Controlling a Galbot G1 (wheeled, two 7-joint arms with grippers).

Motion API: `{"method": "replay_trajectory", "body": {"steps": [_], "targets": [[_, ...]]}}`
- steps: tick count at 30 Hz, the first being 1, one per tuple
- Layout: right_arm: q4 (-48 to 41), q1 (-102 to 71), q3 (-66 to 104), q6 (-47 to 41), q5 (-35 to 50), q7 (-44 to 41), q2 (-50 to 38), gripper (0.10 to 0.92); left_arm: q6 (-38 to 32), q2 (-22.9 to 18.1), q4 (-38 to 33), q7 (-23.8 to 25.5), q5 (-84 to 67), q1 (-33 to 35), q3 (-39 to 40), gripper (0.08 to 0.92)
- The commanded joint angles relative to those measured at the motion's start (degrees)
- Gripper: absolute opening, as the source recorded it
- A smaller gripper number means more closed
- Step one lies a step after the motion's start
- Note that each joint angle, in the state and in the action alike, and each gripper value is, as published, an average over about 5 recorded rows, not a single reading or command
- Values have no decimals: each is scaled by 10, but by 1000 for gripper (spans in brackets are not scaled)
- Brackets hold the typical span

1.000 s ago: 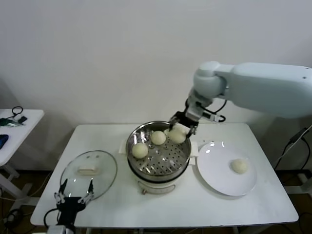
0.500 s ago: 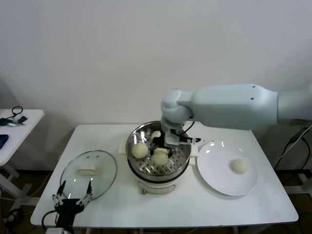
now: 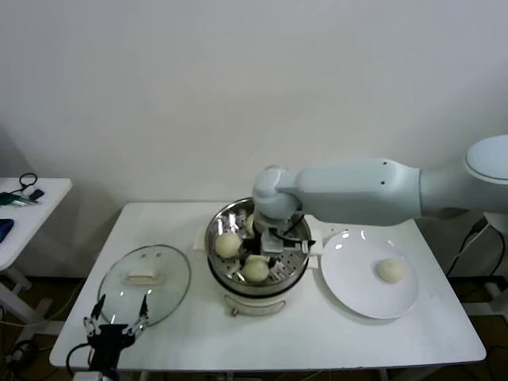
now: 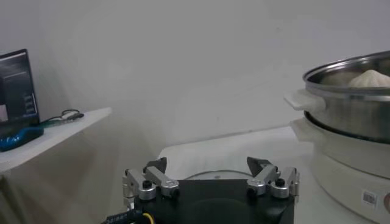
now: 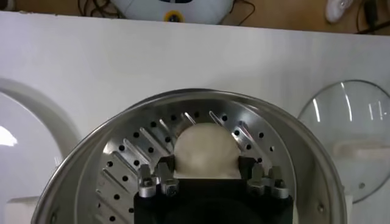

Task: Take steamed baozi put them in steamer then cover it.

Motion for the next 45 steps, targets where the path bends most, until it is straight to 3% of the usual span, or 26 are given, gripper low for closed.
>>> {"method": "replay_trajectory", "body": {"steps": [1, 7, 13, 18, 21, 27, 33, 45], "targets": [[-4, -6, -1, 2, 10, -4, 6, 704, 0, 0, 0, 0, 0, 0, 1, 823], [2, 47, -4, 3, 75, -40, -19, 813, -1, 0, -2, -1, 0, 1, 1, 823], [-53, 126, -31, -11, 179, -79, -85, 822, -1, -2, -5, -1, 3, 3, 2, 823], [-109, 216, -127, -108, 328, -115, -155, 823, -1, -3, -8, 0, 6, 5, 5, 823], [-97, 240, -168, -176, 359, -124, -215, 823, -1, -3, -10, 2, 6, 6, 5, 823], [-88, 189, -201, -274, 306, -91, -335, 823, -1, 1, -10, 3, 4, 5, 3, 823], [-101, 35, -98, -320, 247, -69, -408, 823, 2, 1, -11, 6, 2, -1, 3, 823], [-198, -225, 137, -302, 113, -57, -388, 823, 5, -5, -5, 9, 8, -8, 8, 823]]}}
